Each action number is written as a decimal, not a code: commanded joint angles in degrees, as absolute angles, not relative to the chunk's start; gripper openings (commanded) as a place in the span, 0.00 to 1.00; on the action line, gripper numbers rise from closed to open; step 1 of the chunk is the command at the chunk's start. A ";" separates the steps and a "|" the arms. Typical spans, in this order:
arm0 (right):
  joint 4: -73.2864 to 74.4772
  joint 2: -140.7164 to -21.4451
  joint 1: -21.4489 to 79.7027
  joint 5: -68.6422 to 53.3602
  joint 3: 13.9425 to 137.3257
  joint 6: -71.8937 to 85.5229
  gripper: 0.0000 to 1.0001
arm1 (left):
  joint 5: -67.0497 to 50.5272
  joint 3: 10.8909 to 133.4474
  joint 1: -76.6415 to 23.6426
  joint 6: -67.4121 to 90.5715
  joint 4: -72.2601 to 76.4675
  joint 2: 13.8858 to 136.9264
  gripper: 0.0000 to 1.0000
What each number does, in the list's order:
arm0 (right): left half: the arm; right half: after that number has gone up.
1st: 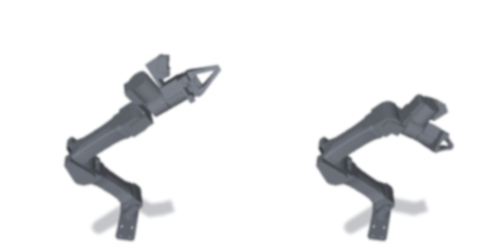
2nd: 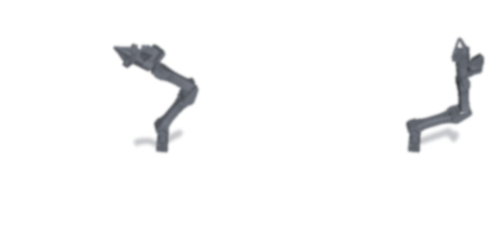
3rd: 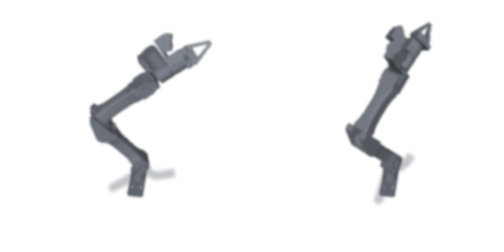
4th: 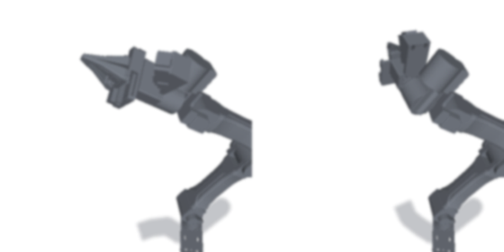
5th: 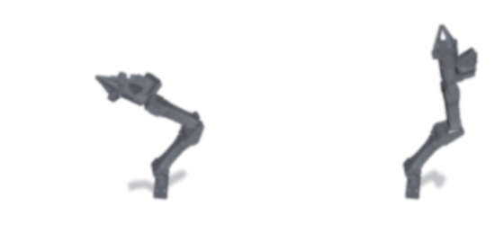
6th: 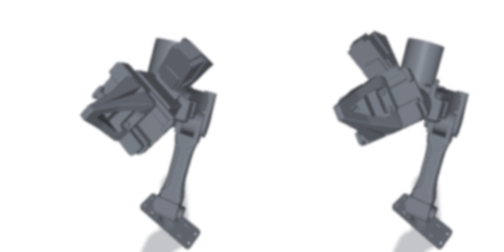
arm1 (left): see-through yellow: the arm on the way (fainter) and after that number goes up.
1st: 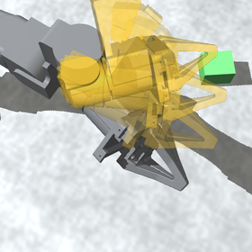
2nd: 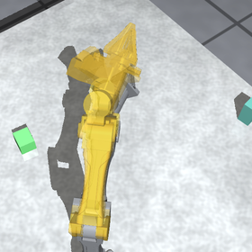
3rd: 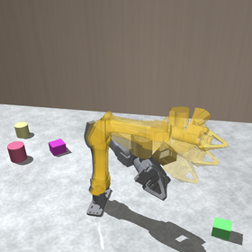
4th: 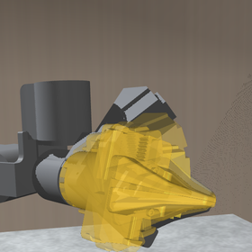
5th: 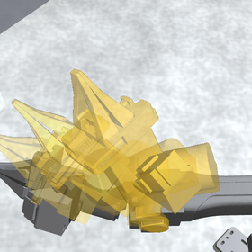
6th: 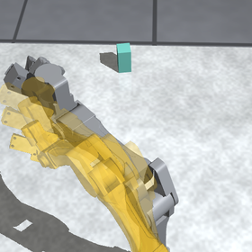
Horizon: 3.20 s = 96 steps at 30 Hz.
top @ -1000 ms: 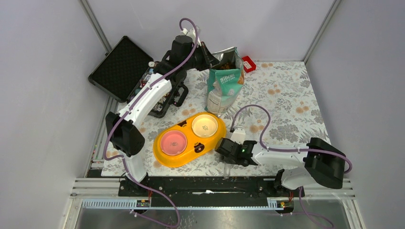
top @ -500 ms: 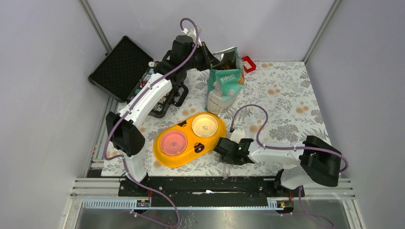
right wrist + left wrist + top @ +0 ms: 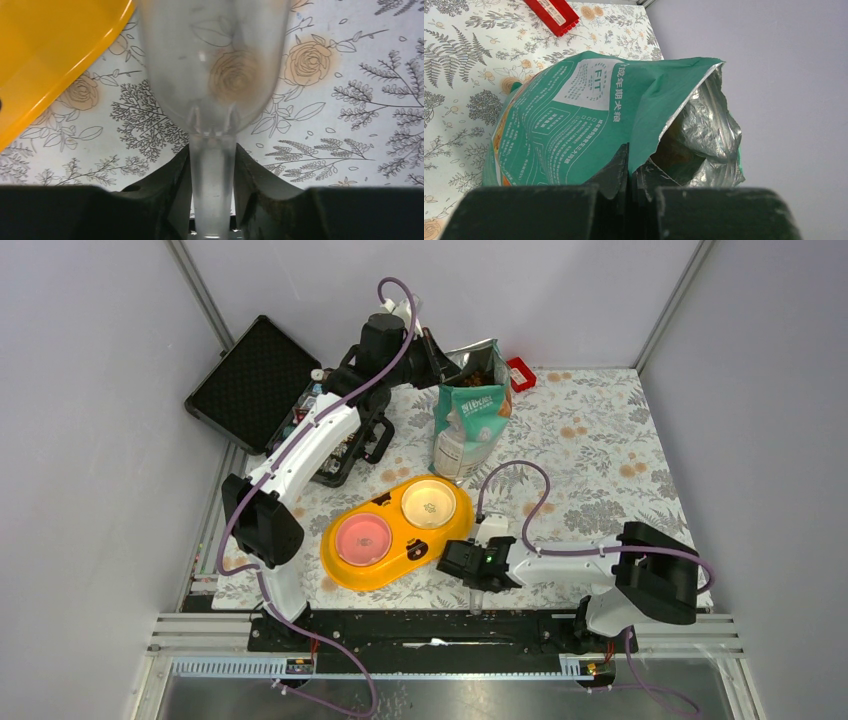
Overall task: Serve the pet food
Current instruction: Pick up the spatula from the center of the board.
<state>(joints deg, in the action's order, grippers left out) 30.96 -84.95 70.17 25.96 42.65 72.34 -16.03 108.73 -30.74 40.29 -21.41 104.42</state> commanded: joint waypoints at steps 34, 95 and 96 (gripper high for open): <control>39.29 -83.35 35.68 19.45 49.80 30.17 0.00 | -20.89 107.65 -31.64 41.52 -14.74 97.48 0.00; 18.05 -82.90 54.13 40.65 31.43 67.96 0.35 | -20.79 104.70 -31.59 39.20 -17.58 93.34 0.00; 18.13 -82.51 54.12 40.73 31.18 68.06 0.28 | -20.75 104.57 -31.63 39.28 -17.47 93.34 0.00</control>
<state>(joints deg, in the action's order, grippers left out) 14.66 -81.49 53.39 44.05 32.32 64.14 -16.53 104.20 -31.16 38.98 -21.17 100.53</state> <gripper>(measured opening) 0.386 0.032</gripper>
